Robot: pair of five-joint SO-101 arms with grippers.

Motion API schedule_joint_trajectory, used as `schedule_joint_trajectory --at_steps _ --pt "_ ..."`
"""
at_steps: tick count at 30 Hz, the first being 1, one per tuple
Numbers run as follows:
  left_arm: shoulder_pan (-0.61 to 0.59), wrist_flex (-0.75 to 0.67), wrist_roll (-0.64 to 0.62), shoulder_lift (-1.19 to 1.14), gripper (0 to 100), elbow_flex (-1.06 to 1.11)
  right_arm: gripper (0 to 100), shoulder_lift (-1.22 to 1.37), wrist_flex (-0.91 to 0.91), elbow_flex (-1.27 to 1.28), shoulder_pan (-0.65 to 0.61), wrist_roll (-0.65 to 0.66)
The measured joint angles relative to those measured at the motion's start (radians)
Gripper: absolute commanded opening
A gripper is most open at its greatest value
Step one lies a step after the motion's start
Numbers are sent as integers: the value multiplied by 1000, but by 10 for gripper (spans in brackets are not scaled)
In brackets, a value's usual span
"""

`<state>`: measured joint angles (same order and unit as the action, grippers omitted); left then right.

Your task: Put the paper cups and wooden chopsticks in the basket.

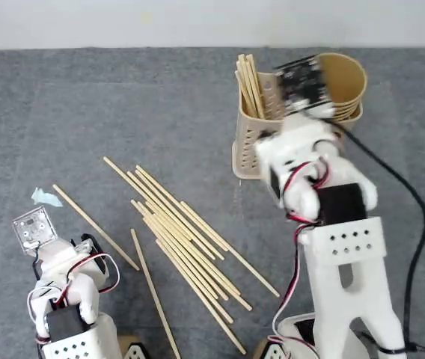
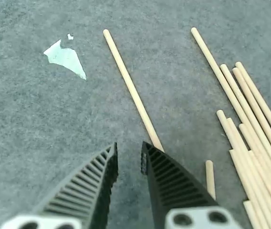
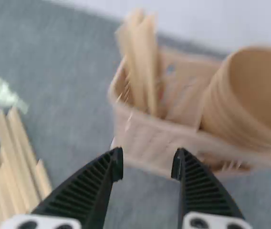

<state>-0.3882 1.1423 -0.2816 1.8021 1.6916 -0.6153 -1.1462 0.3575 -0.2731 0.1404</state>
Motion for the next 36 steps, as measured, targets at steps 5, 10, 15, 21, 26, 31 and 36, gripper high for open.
schedule_joint_trajectory --at_steps 5,10,15,21,26,31,36 --pt "0 0 0 0 80 0 180 0 -137 0 -121 0" --pt "0 0 0 0 80 0 180 -3 -149 94 -244 58" --pt "25 0 0 0 80 0 180 -3 -51 255 -302 86" --pt "43 0 6 0 82 0 181 5 60 327 -359 89" --pt "41 0 150 0 82 0 180 147 106 324 -407 89" --pt "41 29 293 0 80 0 180 347 126 249 -425 89" --pt "41 68 318 0 80 0 180 491 127 180 -425 89"
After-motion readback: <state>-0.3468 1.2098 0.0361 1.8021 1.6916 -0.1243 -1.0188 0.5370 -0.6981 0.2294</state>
